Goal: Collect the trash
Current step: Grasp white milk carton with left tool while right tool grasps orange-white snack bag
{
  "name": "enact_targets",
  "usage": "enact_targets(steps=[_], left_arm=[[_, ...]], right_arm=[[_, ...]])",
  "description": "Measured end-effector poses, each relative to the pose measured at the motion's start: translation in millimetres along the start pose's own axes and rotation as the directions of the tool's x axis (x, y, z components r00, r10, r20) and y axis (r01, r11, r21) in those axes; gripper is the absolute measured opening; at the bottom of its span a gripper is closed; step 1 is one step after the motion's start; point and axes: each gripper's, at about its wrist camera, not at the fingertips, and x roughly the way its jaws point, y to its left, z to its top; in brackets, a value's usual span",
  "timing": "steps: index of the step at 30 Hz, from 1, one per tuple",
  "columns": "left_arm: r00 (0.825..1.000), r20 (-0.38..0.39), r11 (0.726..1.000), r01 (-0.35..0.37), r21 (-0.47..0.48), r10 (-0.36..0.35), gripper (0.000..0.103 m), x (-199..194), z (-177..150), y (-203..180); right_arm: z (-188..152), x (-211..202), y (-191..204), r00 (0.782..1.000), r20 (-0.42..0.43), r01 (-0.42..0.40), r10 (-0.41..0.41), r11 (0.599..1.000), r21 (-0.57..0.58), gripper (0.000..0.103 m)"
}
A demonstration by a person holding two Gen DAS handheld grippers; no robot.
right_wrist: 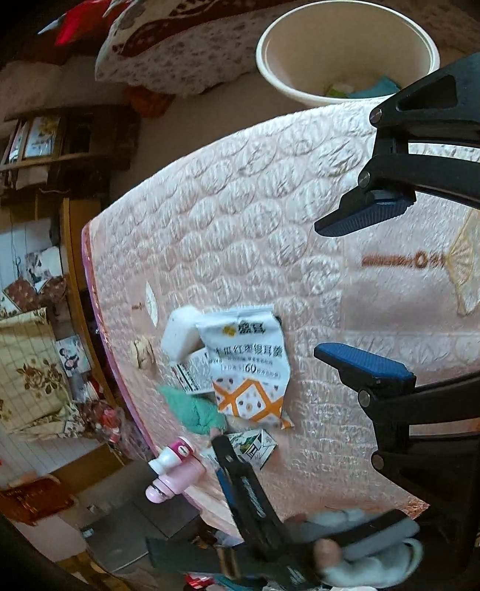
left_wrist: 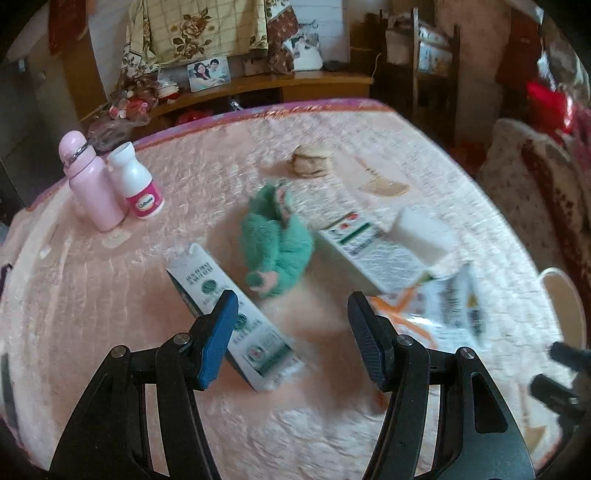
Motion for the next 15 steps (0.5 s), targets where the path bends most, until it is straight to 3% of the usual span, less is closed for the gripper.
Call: enact_targets(steps=[4,6,10,13,15], left_arm=[[0.999,-0.037,0.999,-0.031,-0.015,0.030,0.060,7.1,-8.5,26.3],[0.998,-0.054,0.999,-0.012,-0.039,0.010,0.061,5.3,-17.2,46.5],[0.997,-0.078,0.997,-0.026,-0.067,0.020,0.062,-4.7,-34.0,86.4],[0.996,-0.086,0.994,0.010,-0.104,-0.019,0.062,-11.1,-42.4,112.1],[0.996,-0.082,0.992,0.024,-0.121,-0.034,0.062,-15.6,-44.6,121.8]], right_arm=[[10.8,8.5,4.6,1.000,-0.005,-0.012,0.012,1.000,-0.001,0.059],[14.1,15.1,8.8,1.000,-0.013,-0.020,0.020,1.000,-0.009,0.059],[17.0,37.2,20.4,0.995,-0.092,-0.033,0.028,0.998,-0.057,0.059],[14.0,45.6,33.5,0.987,-0.141,-0.088,0.073,0.991,-0.101,0.059],[14.1,55.9,41.8,0.985,-0.168,-0.062,0.035,0.986,-0.157,0.059]])
